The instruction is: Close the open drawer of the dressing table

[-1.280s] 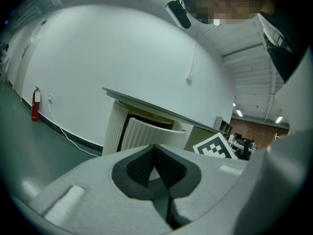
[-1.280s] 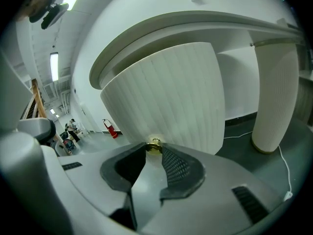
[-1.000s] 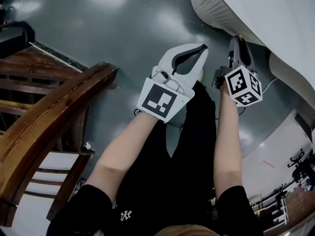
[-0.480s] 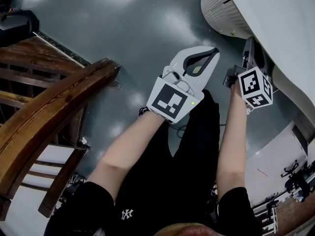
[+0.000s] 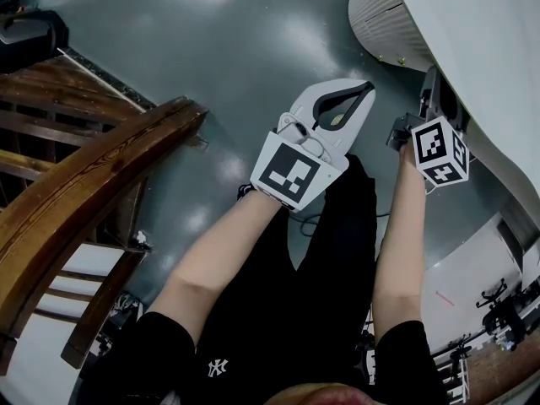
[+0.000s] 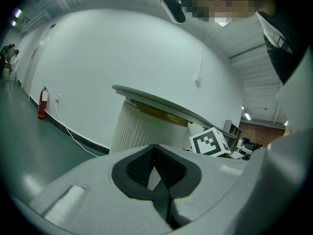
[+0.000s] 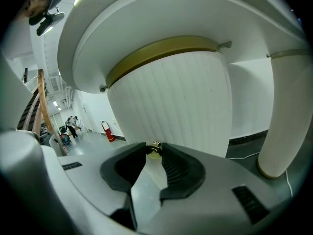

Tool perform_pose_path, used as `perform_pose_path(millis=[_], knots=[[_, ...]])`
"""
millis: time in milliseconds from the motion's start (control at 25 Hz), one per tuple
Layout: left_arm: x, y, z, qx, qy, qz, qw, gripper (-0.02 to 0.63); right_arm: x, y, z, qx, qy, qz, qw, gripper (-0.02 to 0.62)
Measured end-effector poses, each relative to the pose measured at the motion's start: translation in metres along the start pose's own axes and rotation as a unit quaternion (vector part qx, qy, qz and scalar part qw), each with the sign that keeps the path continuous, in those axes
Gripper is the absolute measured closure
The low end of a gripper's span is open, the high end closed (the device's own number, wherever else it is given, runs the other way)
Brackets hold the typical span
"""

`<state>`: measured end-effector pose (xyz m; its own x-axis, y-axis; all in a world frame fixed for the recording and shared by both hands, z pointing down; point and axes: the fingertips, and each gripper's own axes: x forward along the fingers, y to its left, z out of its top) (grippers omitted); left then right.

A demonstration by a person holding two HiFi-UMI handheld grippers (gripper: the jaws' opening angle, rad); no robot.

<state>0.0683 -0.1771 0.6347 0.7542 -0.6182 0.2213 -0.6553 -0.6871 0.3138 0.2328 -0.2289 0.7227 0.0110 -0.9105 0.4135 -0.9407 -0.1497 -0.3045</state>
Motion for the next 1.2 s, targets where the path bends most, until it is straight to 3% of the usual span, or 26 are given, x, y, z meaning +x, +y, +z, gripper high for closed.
perform_pose_path(millis=[320, 600, 920, 1200], knots=[[-0.020, -0.016, 0.016, -0.007, 0.020, -0.006, 0.9998, 0.597, -0.025, 0.010, 0.002, -0.022, 0.027, -0.017, 0.999, 0.461], [-0.048, -0.043, 0.058, -0.017, 0.027, -0.015, 0.9994, 0.597, -0.086, 0.042, 0.015, -0.025, 0.051, -0.006, 0.998, 0.555], [-0.087, -0.065, 0.122, -0.016, 0.022, -0.017, 0.9995, 0.597, -0.154, 0.124, 0.081, -0.039, 0.043, 0.080, 0.995, 0.572], [-0.118, -0.077, 0.202, 0.000, -0.002, 0.005, 1.0000, 0.597, -0.196, 0.207, 0.165, -0.068, 0.023, 0.179, 0.981, 0.574]])
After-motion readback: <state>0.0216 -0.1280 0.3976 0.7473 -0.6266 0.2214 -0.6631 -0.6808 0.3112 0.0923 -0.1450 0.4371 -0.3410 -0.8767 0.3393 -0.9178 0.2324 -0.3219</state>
